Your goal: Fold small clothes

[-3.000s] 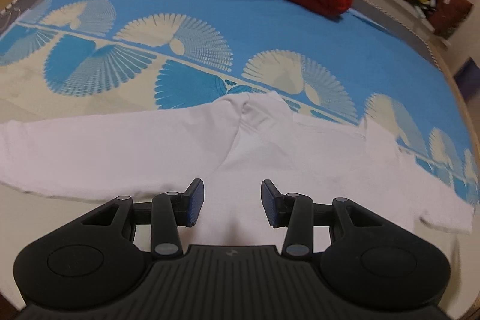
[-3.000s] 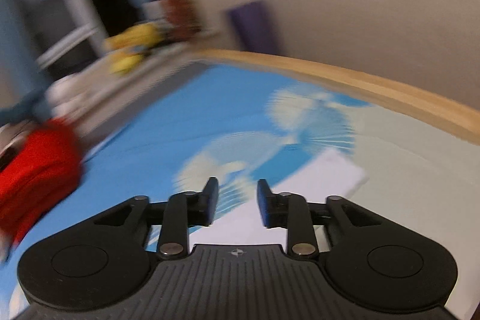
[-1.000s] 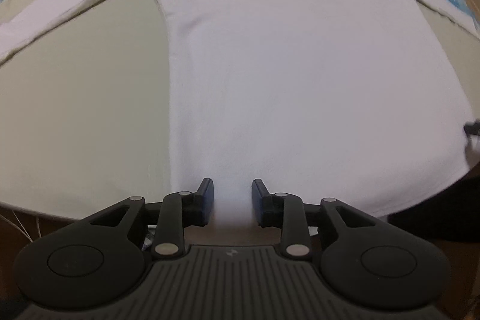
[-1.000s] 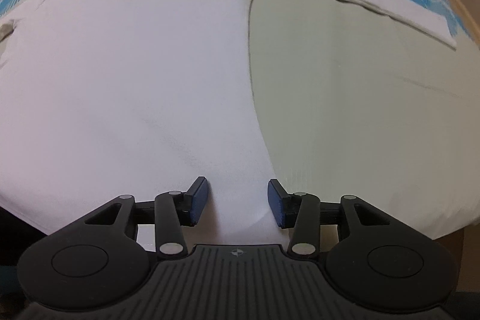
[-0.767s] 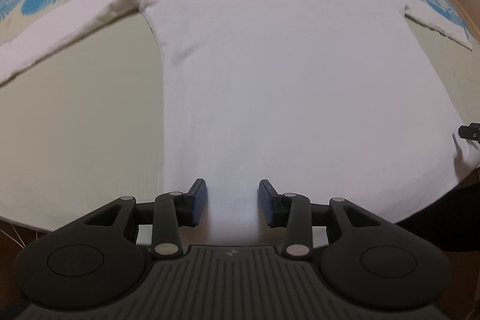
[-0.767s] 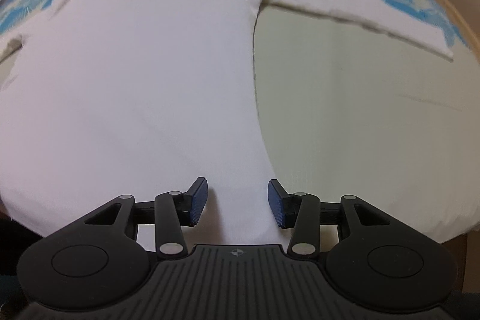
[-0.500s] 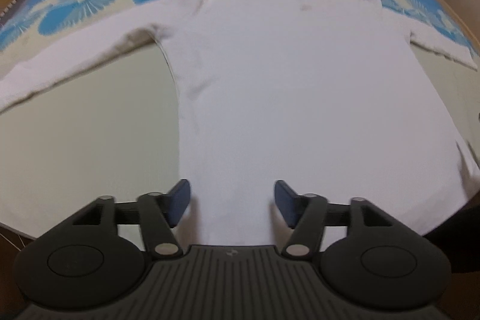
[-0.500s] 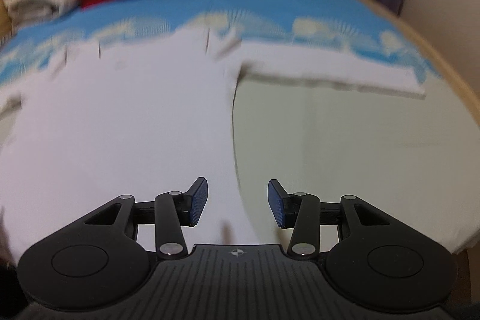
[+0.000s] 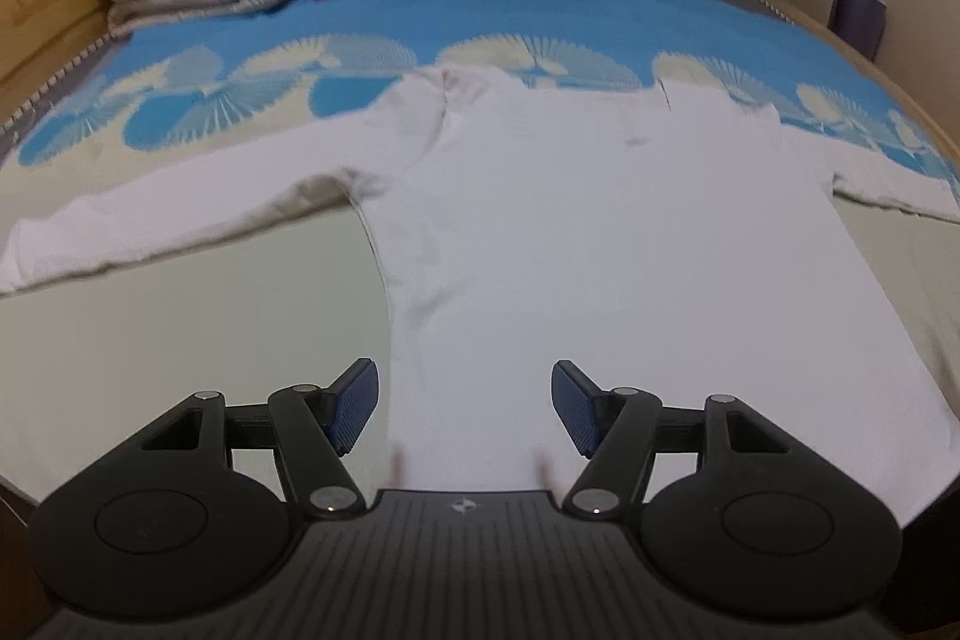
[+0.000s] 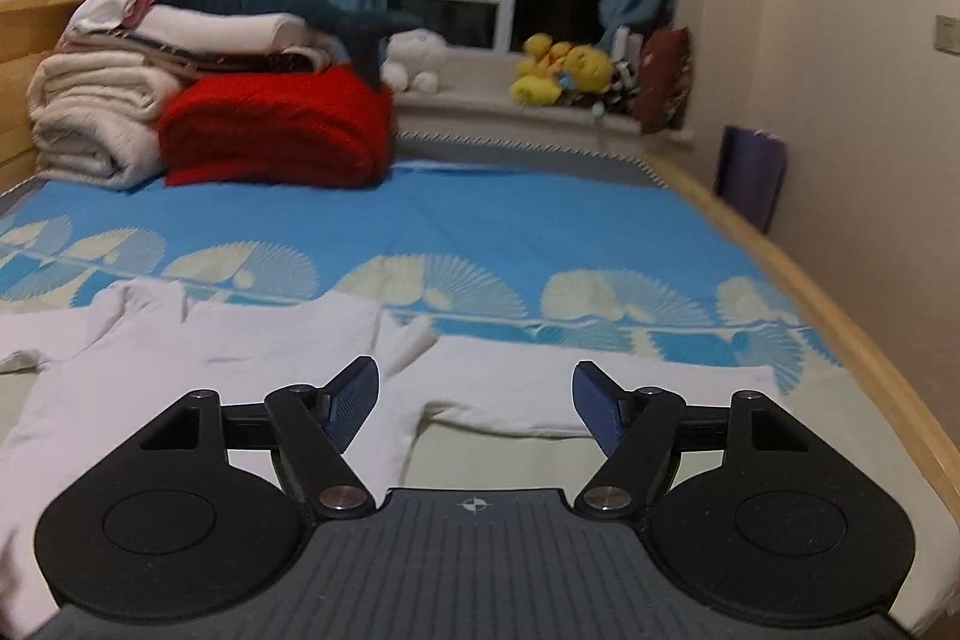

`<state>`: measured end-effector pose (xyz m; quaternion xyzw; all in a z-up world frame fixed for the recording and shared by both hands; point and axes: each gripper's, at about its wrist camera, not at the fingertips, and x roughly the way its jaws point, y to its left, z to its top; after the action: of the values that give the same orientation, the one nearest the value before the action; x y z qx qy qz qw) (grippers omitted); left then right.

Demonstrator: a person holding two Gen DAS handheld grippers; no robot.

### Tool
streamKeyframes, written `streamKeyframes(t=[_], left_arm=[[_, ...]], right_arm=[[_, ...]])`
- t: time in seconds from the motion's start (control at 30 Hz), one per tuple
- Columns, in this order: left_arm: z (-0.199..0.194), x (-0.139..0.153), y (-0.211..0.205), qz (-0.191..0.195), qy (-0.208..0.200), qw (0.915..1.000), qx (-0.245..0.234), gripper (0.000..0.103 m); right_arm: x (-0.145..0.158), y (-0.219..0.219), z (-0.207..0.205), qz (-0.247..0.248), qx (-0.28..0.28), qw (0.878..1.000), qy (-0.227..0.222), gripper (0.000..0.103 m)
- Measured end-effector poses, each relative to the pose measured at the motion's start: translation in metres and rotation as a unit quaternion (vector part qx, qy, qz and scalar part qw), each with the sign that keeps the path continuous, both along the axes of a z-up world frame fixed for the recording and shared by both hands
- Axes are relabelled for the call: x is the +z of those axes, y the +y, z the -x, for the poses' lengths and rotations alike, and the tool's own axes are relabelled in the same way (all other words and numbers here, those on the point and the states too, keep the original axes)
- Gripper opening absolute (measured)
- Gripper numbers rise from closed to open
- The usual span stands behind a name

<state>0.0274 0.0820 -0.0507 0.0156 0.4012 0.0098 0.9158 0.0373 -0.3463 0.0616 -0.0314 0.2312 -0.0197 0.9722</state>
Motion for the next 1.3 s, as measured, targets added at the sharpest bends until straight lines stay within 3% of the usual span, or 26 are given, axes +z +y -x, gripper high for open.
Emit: streamKeyframes(t=[0.1, 0.2, 0.23, 0.4, 0.53, 0.63, 0.7, 0.77, 0.8, 0.9, 0.93, 1.13, 1.3], left_arm=[[0.001, 0.008, 0.003, 0.000, -0.027, 0.9996, 0.008, 0.054], [-0.009, 0.021, 0.018, 0.021, -0.037, 0.9988, 0.024, 0.029], [-0.016, 0.026, 0.025, 0.028, -0.037, 0.9985, 0.029, 0.025], [-0.069, 0.051, 0.078, 0.034, -0.055, 0.9943, 0.084, 0.025], [-0.115, 0.049, 0.133, 0.010, -0.057, 0.9889, 0.137, 0.025], [-0.135, 0.032, 0.177, 0.004, -0.051, 0.9805, 0.190, 0.027], [-0.138, 0.014, 0.206, 0.024, -0.032, 0.9723, 0.230, 0.028], [-0.144, -0.002, 0.231, 0.052, 0.026, 0.9576, 0.282, 0.028], [-0.145, -0.005, 0.243, 0.069, 0.031, 0.9500, 0.303, 0.031], [-0.150, -0.010, 0.263, 0.054, 0.042, 0.9407, 0.332, 0.066], [-0.151, -0.013, 0.268, 0.045, 0.050, 0.9372, 0.342, 0.071], [-0.158, -0.034, 0.309, 0.109, 0.092, 0.9045, 0.402, 0.071], [-0.164, -0.053, 0.323, 0.136, 0.116, 0.8906, 0.418, 0.070]], right_arm=[[-0.003, -0.016, -0.001, -0.073, -0.037, 0.996, -0.020, 0.072], [-0.006, -0.020, -0.003, -0.091, -0.059, 0.994, -0.033, 0.072], [-0.007, -0.021, -0.005, -0.099, -0.058, 0.993, -0.031, 0.072], [-0.011, -0.023, -0.014, -0.103, -0.054, 0.993, -0.022, 0.072], [-0.011, -0.022, -0.016, -0.106, -0.055, 0.993, -0.020, 0.072], [-0.012, -0.018, -0.020, -0.091, -0.048, 0.995, -0.018, 0.072], [-0.013, -0.013, -0.023, -0.076, -0.044, 0.996, -0.014, 0.072], [-0.014, -0.010, -0.026, -0.064, -0.039, 0.997, -0.011, 0.072], [-0.014, -0.009, -0.028, -0.060, -0.041, 0.997, -0.009, 0.072], [-0.017, -0.007, -0.038, -0.052, -0.056, 0.997, 0.004, 0.072], [-0.018, -0.005, -0.040, -0.049, -0.059, 0.997, 0.009, 0.072], [-0.027, 0.005, -0.053, -0.014, -0.061, 0.997, 0.043, 0.072], [-0.032, 0.007, -0.057, 0.001, -0.073, 0.996, 0.060, 0.072]])
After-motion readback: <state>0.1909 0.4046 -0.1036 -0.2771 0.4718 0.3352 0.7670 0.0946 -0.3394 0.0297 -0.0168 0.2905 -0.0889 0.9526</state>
